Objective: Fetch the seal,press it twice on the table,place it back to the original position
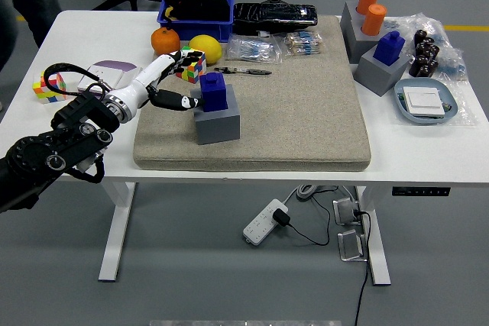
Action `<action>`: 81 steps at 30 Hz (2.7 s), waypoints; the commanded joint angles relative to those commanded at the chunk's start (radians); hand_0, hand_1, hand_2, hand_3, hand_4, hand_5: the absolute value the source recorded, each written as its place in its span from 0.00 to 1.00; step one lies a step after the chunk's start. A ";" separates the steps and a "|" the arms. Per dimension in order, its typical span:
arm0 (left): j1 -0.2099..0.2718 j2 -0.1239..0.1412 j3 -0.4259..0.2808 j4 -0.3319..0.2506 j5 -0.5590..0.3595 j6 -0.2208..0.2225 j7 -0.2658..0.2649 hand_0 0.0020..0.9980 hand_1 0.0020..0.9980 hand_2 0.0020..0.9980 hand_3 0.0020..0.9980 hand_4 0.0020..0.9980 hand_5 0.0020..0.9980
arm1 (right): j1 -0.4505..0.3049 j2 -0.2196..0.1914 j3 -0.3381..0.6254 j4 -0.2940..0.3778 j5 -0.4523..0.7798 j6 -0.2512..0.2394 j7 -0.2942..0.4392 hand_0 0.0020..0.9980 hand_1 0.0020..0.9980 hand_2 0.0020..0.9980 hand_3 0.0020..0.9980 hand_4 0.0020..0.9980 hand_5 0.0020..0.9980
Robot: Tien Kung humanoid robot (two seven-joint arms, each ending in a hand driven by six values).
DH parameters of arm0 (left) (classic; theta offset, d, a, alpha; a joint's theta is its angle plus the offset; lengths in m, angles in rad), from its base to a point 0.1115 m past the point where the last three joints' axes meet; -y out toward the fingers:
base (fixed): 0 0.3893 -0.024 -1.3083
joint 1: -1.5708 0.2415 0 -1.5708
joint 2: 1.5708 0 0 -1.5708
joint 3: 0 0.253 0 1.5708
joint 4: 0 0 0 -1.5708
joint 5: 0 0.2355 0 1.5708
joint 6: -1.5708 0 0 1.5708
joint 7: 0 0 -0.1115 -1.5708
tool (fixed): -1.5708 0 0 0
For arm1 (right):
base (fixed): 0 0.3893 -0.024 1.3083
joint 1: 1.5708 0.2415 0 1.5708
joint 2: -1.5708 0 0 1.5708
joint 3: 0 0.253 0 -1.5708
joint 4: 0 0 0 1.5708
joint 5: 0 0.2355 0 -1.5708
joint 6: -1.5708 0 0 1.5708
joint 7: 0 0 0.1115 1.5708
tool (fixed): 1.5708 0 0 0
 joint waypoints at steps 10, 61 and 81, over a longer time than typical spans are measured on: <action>0.011 -0.034 0.011 0.027 -0.019 0.005 0.002 0.87 0.87 0.84 0.90 0.89 0.00 | -0.001 0.001 -0.008 -0.001 0.001 0.000 0.000 0.84 0.73 0.70 0.72 0.75 0.52; -0.006 -0.079 -0.004 0.063 -0.039 0.072 -0.043 0.65 0.53 0.47 0.82 0.71 0.00 | -0.002 0.001 -0.017 0.000 0.005 -0.001 0.001 0.84 0.73 0.70 0.72 0.75 0.52; 0.055 0.010 -0.120 0.059 -0.013 0.174 -0.154 0.65 0.53 0.45 0.77 0.70 0.00 | -0.007 0.000 -0.018 0.002 0.004 -0.001 0.001 0.84 0.73 0.70 0.72 0.75 0.52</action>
